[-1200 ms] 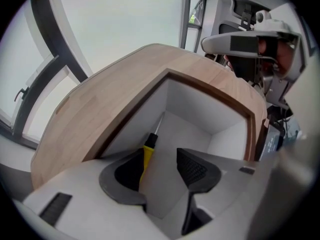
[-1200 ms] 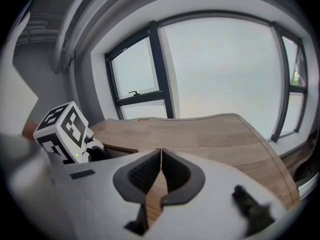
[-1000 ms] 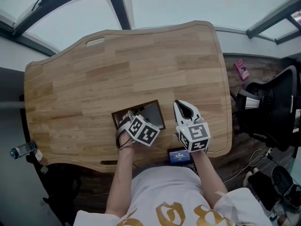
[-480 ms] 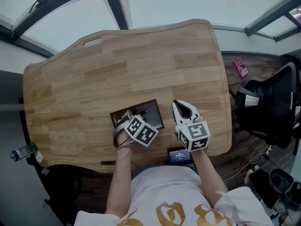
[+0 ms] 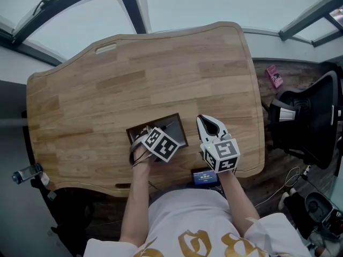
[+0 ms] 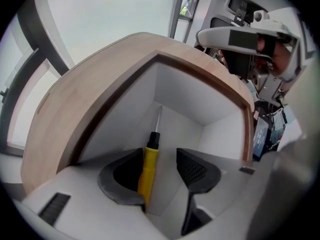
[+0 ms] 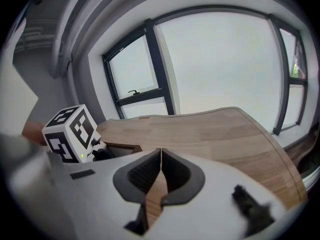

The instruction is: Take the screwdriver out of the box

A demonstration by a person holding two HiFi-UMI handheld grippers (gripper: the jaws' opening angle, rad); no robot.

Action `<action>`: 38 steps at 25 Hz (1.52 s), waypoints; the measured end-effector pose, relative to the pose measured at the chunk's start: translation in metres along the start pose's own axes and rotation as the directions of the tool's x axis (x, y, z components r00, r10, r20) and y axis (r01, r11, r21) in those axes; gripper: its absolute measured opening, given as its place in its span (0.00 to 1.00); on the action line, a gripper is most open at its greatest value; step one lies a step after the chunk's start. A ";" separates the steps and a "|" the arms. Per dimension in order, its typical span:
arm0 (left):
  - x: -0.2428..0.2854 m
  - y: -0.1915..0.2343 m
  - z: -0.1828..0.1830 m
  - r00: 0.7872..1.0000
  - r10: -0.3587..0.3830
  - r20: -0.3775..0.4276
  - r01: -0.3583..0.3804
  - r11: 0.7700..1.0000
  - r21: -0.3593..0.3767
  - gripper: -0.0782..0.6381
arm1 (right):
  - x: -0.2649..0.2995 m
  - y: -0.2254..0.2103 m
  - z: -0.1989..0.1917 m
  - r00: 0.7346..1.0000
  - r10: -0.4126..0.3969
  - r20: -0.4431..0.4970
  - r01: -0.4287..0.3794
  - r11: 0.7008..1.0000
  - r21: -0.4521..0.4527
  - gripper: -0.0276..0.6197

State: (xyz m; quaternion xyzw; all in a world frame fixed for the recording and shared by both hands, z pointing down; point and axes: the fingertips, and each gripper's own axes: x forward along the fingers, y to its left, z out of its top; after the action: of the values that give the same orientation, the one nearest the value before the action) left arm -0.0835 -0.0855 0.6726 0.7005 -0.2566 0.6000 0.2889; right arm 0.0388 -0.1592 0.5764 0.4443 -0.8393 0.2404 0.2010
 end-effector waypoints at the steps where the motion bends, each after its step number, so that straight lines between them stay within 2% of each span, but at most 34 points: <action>1: 0.001 -0.001 -0.001 1.000 -0.013 -0.008 0.013 1.000 -0.002 0.40 | 0.001 0.000 0.000 1.000 0.002 -0.004 -0.002 1.000 0.002 0.09; 4: 0.002 -0.002 -0.003 0.999 -0.032 -0.028 0.032 0.999 -0.006 0.40 | 0.005 0.001 -0.001 1.000 0.010 -0.014 -0.010 1.000 0.004 0.09; 7: 0.003 0.000 -0.003 0.999 -0.015 -0.036 0.014 1.000 -0.006 0.39 | 0.008 -0.001 -0.001 1.000 0.011 -0.022 -0.011 1.000 0.002 0.09; 9: 0.003 0.003 -0.003 0.999 0.009 -0.045 -0.008 1.000 0.010 0.32 | 0.010 0.000 -0.003 0.999 0.017 -0.030 -0.017 1.000 0.003 0.09; 11: 0.004 0.003 -0.003 0.998 0.019 -0.053 -0.017 0.999 0.036 0.32 | 0.012 0.001 -0.005 0.999 0.028 -0.039 -0.028 1.000 0.005 0.09; 14: 0.003 0.003 -0.003 0.999 0.006 -0.049 -0.004 0.999 0.048 0.29 | 0.013 0.001 -0.007 0.998 0.032 -0.049 -0.031 0.999 0.005 0.09; 16: 0.003 0.004 -0.003 0.999 -0.006 -0.046 0.008 0.999 0.039 0.22 | 0.012 0.001 -0.008 0.998 0.033 -0.053 -0.033 0.999 0.001 0.09; 21: 0.004 0.004 -0.003 0.999 -0.009 -0.045 0.010 0.999 0.041 0.22 | 0.010 -0.003 -0.013 0.997 0.033 -0.067 -0.033 0.999 -0.002 0.09; 26: 0.005 0.003 -0.003 0.998 0.014 -0.056 -0.009 0.996 0.090 0.23 | 0.011 0.000 -0.014 0.997 0.041 -0.071 -0.042 0.999 -0.007 0.09; 38: 0.004 0.004 -0.004 0.999 -0.007 -0.044 0.010 0.998 0.069 0.22 | 0.010 0.005 -0.009 0.997 0.045 -0.056 -0.045 0.999 -0.002 0.09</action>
State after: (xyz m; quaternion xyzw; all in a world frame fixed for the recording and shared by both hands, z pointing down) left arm -0.0886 -0.0856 0.6776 0.6978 -0.2264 0.6225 0.2726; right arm 0.0306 -0.1578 0.5876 0.4180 -0.8435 0.2560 0.2196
